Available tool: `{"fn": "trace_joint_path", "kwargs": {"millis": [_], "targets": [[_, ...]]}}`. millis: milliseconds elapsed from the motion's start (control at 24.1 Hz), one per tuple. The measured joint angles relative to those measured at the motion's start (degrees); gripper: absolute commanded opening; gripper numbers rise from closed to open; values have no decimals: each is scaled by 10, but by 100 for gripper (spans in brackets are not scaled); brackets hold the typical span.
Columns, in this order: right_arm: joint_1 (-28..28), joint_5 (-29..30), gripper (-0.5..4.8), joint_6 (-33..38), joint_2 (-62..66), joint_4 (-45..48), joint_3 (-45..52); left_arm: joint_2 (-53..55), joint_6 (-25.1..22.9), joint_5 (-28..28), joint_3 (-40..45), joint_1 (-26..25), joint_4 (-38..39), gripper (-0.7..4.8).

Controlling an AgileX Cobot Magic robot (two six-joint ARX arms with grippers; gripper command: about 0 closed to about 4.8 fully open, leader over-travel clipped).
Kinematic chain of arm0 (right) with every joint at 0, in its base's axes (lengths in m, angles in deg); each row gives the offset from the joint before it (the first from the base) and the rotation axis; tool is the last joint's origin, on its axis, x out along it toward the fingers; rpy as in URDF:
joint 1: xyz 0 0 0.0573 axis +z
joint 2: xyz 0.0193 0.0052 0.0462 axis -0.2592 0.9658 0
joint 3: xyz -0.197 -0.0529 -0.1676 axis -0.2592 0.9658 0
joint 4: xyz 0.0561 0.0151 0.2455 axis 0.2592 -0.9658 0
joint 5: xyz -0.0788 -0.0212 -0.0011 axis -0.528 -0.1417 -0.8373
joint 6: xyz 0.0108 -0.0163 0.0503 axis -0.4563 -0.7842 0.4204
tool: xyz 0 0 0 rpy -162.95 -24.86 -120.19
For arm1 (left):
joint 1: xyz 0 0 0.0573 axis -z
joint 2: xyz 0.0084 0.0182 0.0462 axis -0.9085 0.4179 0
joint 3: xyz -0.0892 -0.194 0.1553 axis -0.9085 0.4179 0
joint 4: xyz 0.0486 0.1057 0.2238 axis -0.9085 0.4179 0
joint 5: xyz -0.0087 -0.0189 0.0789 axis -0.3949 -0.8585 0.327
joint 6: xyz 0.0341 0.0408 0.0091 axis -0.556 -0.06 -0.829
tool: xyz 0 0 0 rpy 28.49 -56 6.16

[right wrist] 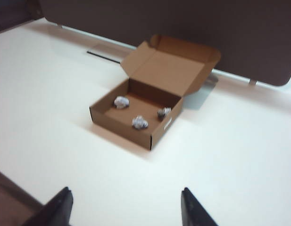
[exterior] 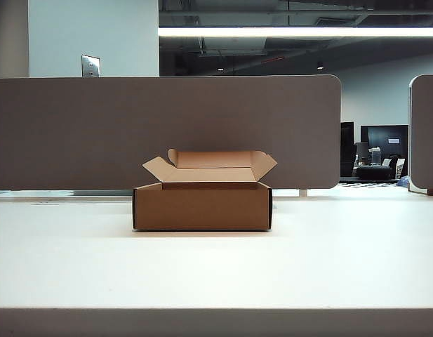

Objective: Pick up all the paper balls on the table and put them in the paper box.

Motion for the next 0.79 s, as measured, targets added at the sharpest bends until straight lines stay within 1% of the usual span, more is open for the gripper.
{"fn": "trace_joint_path", "kwargs": {"millis": [83, 124, 166, 248, 290, 331, 373, 414, 456, 497, 538, 580, 621, 663, 787], "targets": [[0, 0, 139, 0, -33, -5, 35, 0, 7, 0, 35, 0, 0, 110], [0, 0, 99, 0, -46, 1, 50, -1, 13, 0, 56, 0, -14, 109], [0, 0, 86, 0, -62, 8, 72, -1, 17, 0, 82, 0, -39, 95], [0, -3, 85, 0, -87, 13, 111, 0, 18, 6, 125, 0, -83, 31], [0, -8, 84, 0, -95, 16, 128, 2, 19, 14, 151, 0, -112, 17], [0, -25, 84, 0, -108, 26, 167, 2, 27, 28, 187, 0, -159, 16], [0, -28, 83, 0, -112, 31, 188, 1, 30, 31, 205, 0, -183, 14], [0, -28, 69, 0, -114, 39, 215, -2, 30, 36, 242, 0, -240, 1], [0, -28, 39, 0, -114, 55, 233, -2, 30, 40, 262, 1, -269, -6], [0, -28, 38, 0, -114, 99, 269, -1, 31, 46, 298, 2, -322, -6], [0, -28, 38, 0, -114, 129, 290, -1, 32, 50, 320, 1, -356, -6], [0, -29, 35, 0, -113, 184, 322, -1, 32, 55, 352, 2, -411, -6], [0, -31, 21, 0, -113, 215, 339, 0, 32, 55, 371, 2, -446, -6], [0, -35, 1, 0, -113, 237, 350, -1, 32, 57, 381, 2, -463, -6], [0, -64, -6, 0, -114, 315, 390, -2, 37, 60, 426, 2, -529, -6]]}}
